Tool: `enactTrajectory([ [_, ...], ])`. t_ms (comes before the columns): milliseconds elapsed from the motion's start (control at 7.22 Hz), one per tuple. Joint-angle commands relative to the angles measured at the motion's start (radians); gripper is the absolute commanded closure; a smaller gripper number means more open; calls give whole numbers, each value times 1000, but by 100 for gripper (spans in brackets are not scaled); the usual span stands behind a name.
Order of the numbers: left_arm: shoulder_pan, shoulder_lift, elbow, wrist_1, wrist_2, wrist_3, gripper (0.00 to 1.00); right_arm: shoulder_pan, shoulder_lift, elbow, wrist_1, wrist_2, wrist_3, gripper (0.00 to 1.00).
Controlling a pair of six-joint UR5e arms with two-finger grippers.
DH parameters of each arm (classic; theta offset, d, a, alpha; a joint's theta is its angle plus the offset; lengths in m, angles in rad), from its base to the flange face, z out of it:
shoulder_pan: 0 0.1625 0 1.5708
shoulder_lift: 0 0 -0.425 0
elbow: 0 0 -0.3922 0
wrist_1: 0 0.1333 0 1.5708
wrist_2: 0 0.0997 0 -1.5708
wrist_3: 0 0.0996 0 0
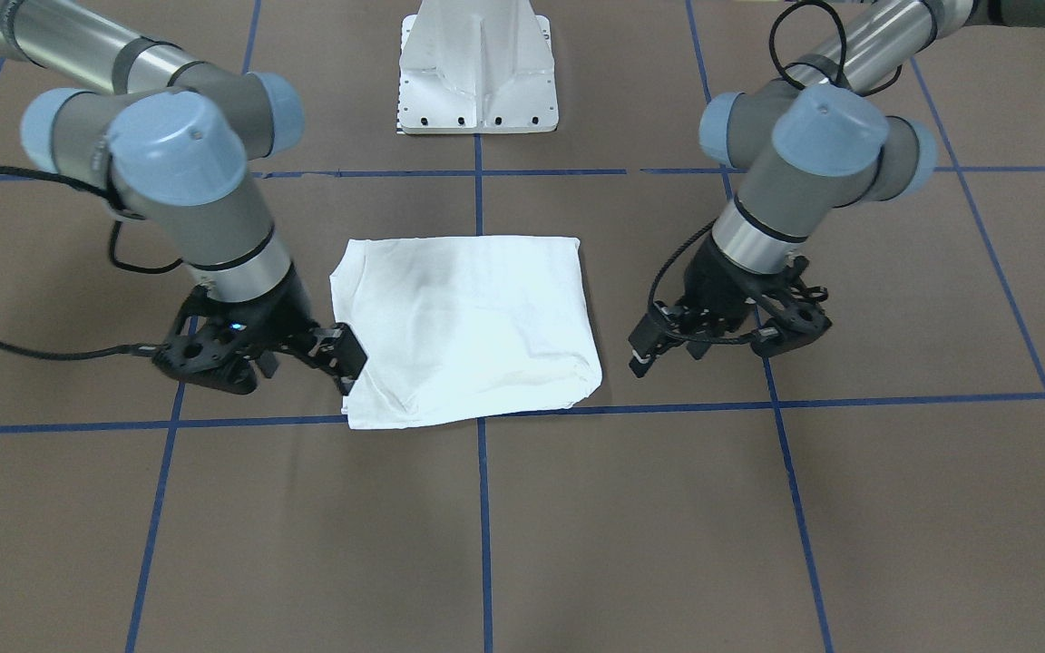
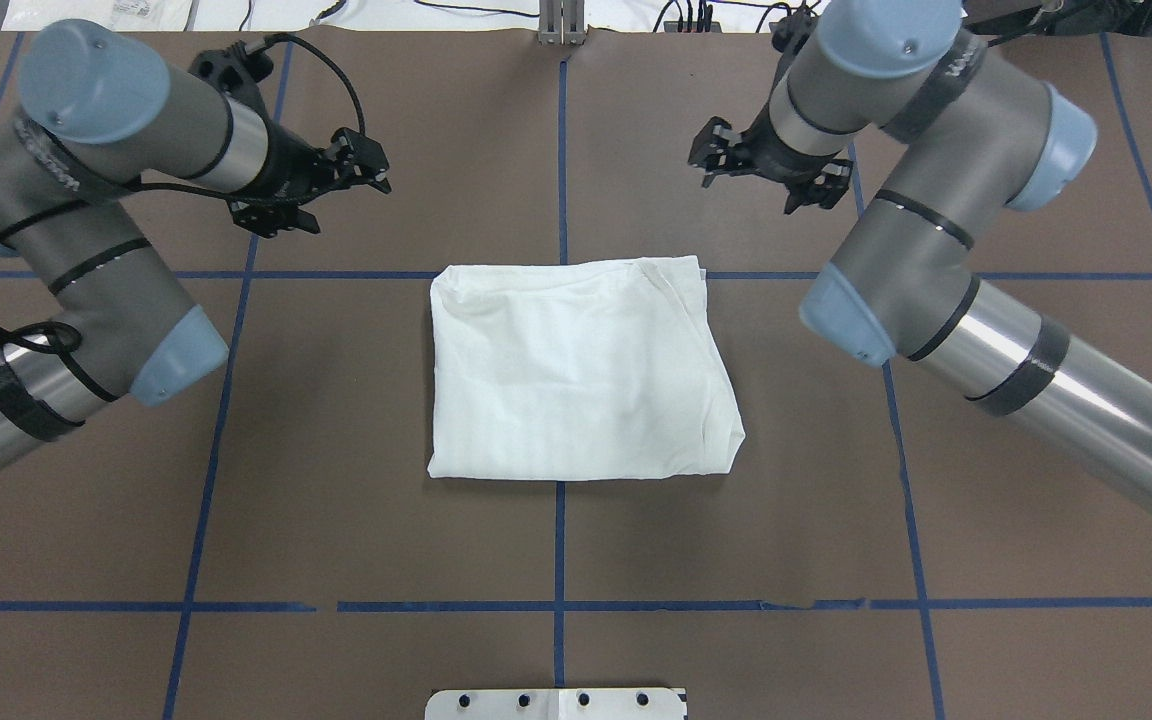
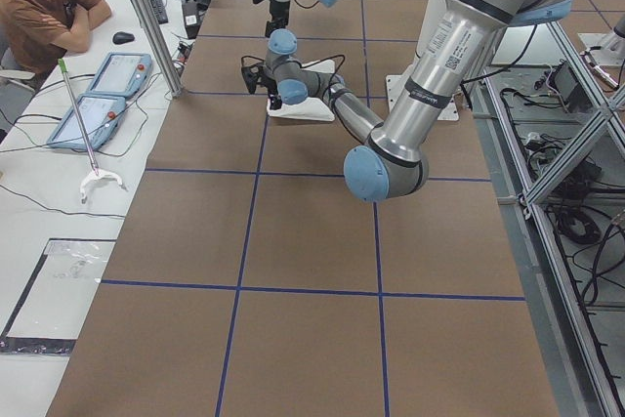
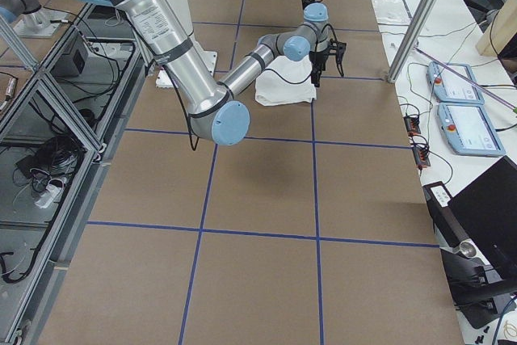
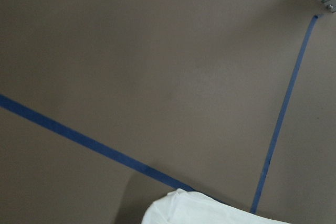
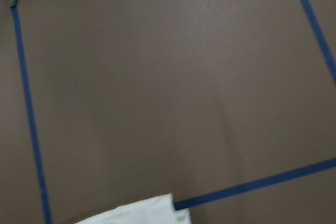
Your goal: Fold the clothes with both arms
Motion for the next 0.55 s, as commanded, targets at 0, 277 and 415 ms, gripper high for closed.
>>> enactTrajectory([
  [0,-135,83,-1,-1,-20,302,0,177,-108,-12,2,76,-291,0],
  [277,-290,175,-1,1,-100,571,0,349,-218,-39,2,191,-610,0],
  [415,-371,224,-1,1,-156,720,0,416,-284,-32,1,241,-713,0],
])
